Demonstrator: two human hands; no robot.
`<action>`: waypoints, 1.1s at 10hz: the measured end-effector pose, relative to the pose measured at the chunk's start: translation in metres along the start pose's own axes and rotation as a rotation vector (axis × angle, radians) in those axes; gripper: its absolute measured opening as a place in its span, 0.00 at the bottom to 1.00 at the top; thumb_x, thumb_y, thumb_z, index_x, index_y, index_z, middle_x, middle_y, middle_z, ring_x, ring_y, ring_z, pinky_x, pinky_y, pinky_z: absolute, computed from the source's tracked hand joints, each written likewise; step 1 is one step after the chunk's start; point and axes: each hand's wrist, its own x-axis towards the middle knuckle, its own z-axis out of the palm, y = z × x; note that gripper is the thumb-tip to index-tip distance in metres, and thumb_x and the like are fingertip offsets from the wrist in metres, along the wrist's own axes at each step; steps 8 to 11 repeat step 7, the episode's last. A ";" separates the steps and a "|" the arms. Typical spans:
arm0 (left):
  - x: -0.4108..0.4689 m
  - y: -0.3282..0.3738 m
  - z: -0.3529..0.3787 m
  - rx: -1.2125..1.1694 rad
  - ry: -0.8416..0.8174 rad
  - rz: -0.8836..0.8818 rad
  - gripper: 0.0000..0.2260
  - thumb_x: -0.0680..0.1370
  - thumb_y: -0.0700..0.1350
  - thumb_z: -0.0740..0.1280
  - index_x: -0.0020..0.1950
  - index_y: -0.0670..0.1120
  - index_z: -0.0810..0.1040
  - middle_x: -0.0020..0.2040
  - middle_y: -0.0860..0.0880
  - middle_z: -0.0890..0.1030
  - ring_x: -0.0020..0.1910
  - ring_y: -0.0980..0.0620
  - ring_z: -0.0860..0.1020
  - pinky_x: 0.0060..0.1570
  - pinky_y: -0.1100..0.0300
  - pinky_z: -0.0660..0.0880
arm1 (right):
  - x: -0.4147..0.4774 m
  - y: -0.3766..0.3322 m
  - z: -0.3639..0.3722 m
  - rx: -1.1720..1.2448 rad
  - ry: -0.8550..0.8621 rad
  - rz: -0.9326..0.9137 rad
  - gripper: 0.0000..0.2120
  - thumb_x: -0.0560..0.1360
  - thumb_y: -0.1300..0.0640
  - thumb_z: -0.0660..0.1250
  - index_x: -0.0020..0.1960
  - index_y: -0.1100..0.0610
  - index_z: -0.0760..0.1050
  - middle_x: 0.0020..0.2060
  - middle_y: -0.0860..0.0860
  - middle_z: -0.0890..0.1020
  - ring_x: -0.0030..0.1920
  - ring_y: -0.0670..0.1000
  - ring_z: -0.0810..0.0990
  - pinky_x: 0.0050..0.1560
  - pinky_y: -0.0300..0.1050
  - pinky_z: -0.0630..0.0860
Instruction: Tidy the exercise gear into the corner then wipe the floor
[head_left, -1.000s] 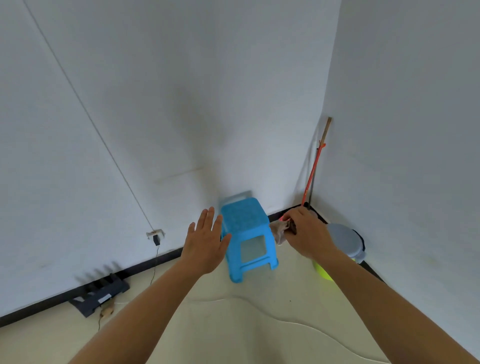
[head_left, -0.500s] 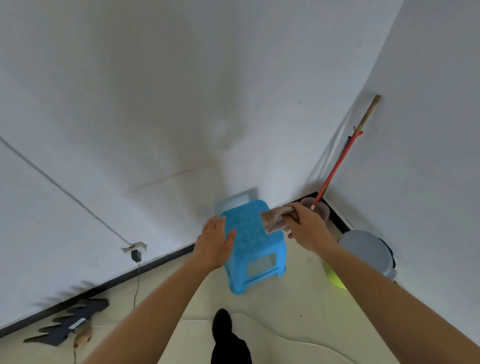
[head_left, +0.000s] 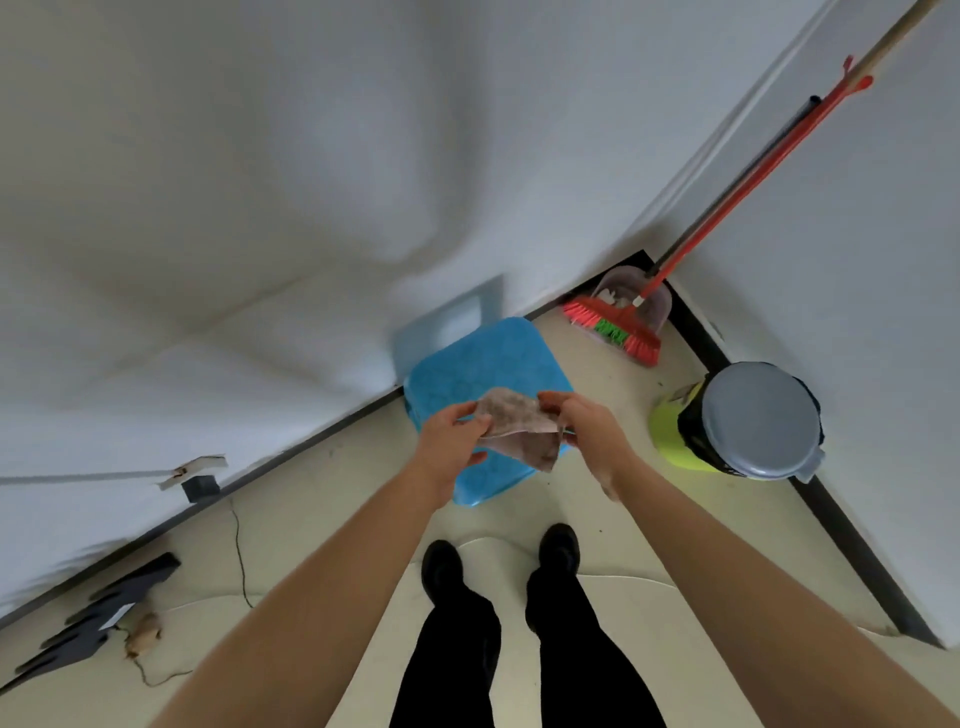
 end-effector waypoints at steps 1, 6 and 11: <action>0.041 -0.019 0.002 0.071 0.062 0.026 0.15 0.79 0.39 0.68 0.65 0.41 0.75 0.49 0.43 0.80 0.46 0.48 0.80 0.43 0.57 0.80 | 0.056 0.025 0.006 0.012 0.096 0.035 0.14 0.72 0.47 0.72 0.52 0.55 0.82 0.46 0.49 0.84 0.46 0.48 0.81 0.52 0.43 0.77; 0.144 -0.105 0.035 1.142 0.052 0.031 0.29 0.82 0.49 0.57 0.80 0.45 0.49 0.80 0.42 0.44 0.77 0.40 0.47 0.73 0.42 0.56 | 0.180 0.137 0.001 -1.263 -0.212 -0.286 0.33 0.84 0.54 0.57 0.82 0.49 0.41 0.81 0.56 0.42 0.80 0.62 0.41 0.79 0.58 0.52; 0.128 -0.089 0.023 1.174 0.086 0.038 0.29 0.83 0.51 0.55 0.80 0.45 0.47 0.81 0.44 0.44 0.79 0.42 0.46 0.74 0.42 0.54 | 0.168 0.113 -0.012 -1.218 -0.158 -0.282 0.31 0.84 0.52 0.54 0.82 0.49 0.42 0.81 0.57 0.44 0.81 0.59 0.44 0.79 0.55 0.51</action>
